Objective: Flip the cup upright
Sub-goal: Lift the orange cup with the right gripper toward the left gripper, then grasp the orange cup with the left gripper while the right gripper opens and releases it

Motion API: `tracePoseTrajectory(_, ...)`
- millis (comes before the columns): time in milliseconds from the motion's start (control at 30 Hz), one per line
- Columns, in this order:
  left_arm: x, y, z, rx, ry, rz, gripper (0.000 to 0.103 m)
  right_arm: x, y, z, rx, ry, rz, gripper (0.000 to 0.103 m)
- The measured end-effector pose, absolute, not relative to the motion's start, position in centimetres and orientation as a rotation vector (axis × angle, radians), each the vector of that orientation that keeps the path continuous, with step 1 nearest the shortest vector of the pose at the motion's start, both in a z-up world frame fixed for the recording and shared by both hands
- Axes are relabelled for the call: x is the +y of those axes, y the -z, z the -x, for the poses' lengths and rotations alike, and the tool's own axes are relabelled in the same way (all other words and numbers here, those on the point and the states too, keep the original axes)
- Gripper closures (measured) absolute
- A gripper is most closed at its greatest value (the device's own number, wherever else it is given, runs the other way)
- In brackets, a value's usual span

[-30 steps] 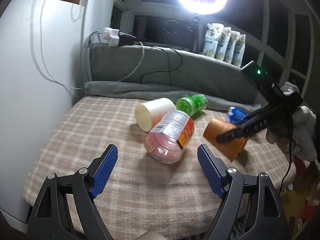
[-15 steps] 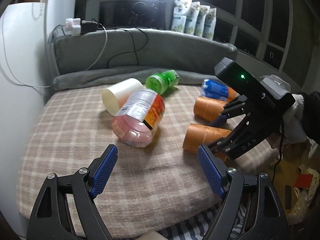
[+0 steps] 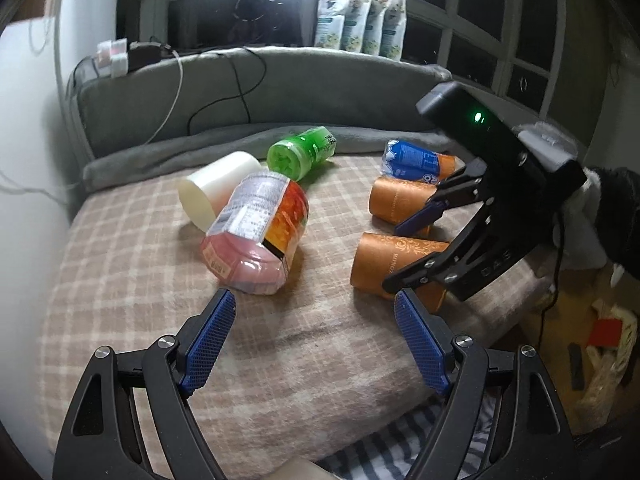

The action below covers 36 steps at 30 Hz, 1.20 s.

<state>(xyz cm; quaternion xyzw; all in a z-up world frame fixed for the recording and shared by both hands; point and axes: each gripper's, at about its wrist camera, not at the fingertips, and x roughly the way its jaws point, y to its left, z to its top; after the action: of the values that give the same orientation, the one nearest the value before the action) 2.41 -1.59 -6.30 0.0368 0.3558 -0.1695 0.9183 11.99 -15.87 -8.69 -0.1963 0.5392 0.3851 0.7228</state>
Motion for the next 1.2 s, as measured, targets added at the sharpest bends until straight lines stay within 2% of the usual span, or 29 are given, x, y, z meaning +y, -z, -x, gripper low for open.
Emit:
tracePoseTrajectory(267, -2.6, 6.8, -4.1, 0.79, 0.398, -0.248, 0.022, -20.0, 6.0, -11.8, 1.092, -0.797, 0.254, 0.027)
tracePoseTrajectory(367, -3.7, 6.6, -4.4, 0.789, 0.448, -0.349, 0.025, -22.5, 5.6, -10.7, 1.05, -0.745, 0.175, 0.027)
tracePoseTrajectory(533, -6.6, 6.2, -4.0, 0.729, 0.589, -0.586, 0.029, -26.8, 5.9, -8.2, 1.014, -0.674, 0.023, 0.027)
tracePoseTrajectory(667, -9.6, 6.4, -3.1, 0.651, 0.713, -0.831, 0.03, -30.0, 6.4, -6.1, 0.993, -0.627, -0.084, 0.027)
tracePoseTrajectory(900, -13.5, 8.5, -3.2, 0.621, 0.876, -1.18, 0.029, -35.4, 7.3, -3.5, 0.959, -0.512, -0.269, 0.027)
tracePoseTrajectory(1200, -16.9, 10.2, -4.1, 0.617, 1.028, -1.36, 0.029, -39.1, 8.2, -2.5, 0.945, -0.447, -0.382, 0.027)
